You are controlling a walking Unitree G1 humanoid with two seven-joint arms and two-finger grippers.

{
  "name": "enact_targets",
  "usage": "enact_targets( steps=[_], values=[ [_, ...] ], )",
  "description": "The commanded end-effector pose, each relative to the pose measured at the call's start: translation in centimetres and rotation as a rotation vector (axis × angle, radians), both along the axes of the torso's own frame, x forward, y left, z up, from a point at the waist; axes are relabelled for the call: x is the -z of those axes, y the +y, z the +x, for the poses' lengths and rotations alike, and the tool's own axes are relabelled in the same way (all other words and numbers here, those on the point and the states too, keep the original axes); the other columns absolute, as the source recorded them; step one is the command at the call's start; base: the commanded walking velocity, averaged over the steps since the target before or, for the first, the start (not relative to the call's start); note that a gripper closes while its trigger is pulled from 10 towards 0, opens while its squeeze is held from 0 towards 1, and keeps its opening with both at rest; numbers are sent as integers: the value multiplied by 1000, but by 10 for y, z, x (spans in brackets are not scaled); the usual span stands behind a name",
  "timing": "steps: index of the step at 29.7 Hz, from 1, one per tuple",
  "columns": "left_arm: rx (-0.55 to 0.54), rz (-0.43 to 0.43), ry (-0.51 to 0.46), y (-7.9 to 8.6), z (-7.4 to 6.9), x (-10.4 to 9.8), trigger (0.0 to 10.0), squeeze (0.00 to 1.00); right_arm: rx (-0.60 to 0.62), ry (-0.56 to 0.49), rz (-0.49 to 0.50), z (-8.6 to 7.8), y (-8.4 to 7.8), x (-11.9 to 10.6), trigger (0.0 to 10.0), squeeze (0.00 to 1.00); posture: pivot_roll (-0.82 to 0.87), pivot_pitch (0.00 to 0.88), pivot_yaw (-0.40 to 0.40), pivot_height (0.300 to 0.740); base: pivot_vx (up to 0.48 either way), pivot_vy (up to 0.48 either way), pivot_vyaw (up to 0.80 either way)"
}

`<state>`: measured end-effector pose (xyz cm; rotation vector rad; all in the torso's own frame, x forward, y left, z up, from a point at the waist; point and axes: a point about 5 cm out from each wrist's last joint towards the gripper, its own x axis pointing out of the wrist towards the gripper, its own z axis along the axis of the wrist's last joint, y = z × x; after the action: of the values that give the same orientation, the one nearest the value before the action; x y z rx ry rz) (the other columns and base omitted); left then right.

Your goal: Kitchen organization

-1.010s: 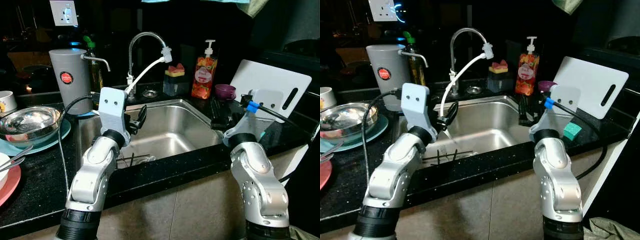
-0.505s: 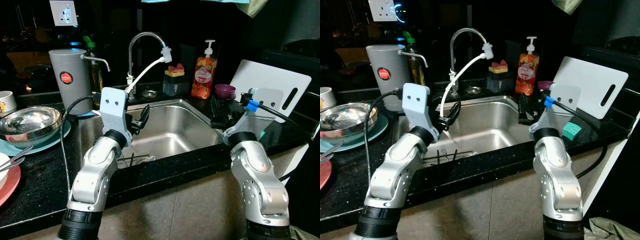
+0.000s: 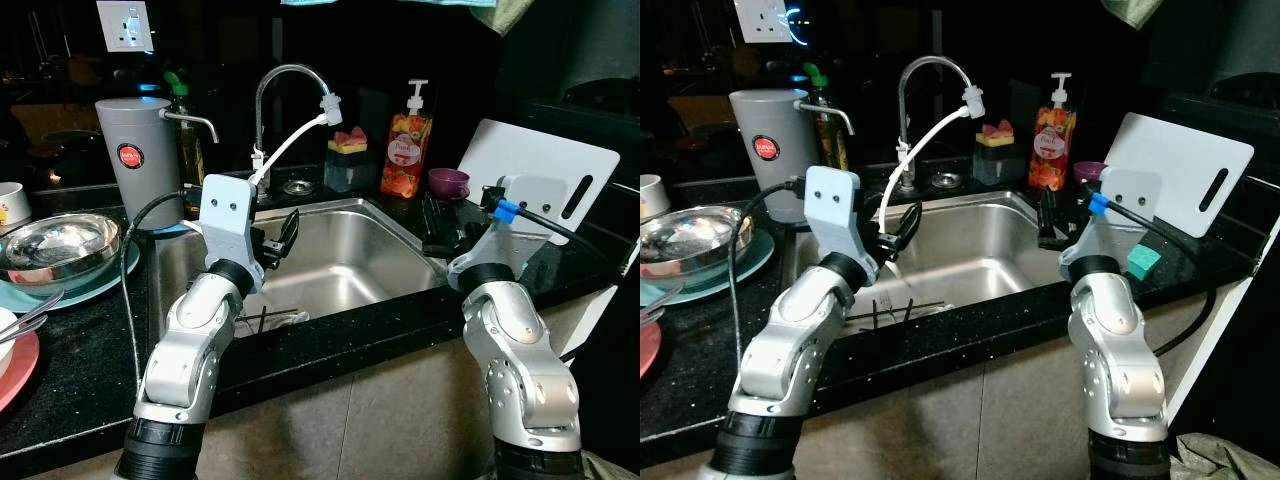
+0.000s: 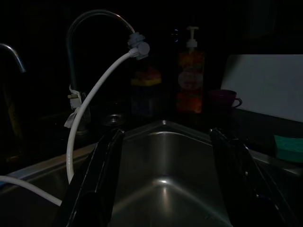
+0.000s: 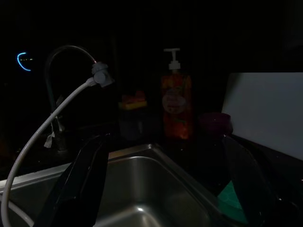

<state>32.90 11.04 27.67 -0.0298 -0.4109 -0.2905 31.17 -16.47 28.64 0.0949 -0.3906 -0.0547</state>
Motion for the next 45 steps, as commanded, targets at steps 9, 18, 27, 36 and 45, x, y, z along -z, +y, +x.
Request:
enact_targets(
  steps=[9, 18, 27, 36, 45],
  values=[
    [-19, 1, -14, 4, -1, -2, 10000, 0, -15, -16, -7, 4, 2, -5, 10000, 0, 22, 0, -68, 740, 0, 0, 0],
    [-23, 3, -16, 3, -1, -2, 10000, 0, -17, -16, -8, 4, 2, -6, 10000, 0, 24, 0, -72, 740, 0, 0, 0],
    [-32, 1, -17, 5, 0, -2, 10000, 0, -24, -19, -10, 5, 2, -7, 10000, 0, 28, 0, -76, 740, 0, 0, 0],
    [-33, 1, -20, 5, 0, -3, 10000, 0, -23, -19, -9, 6, 2, -6, 10000, 0, 28, 0, -76, 740, 0, 0, 0],
    [-30, 4, -22, 4, 0, -4, 10000, 0, -22, -10, -9, 6, 3, -4, 10000, 0, 27, 0, -70, 740, 0, 0, 0]
  ],
)
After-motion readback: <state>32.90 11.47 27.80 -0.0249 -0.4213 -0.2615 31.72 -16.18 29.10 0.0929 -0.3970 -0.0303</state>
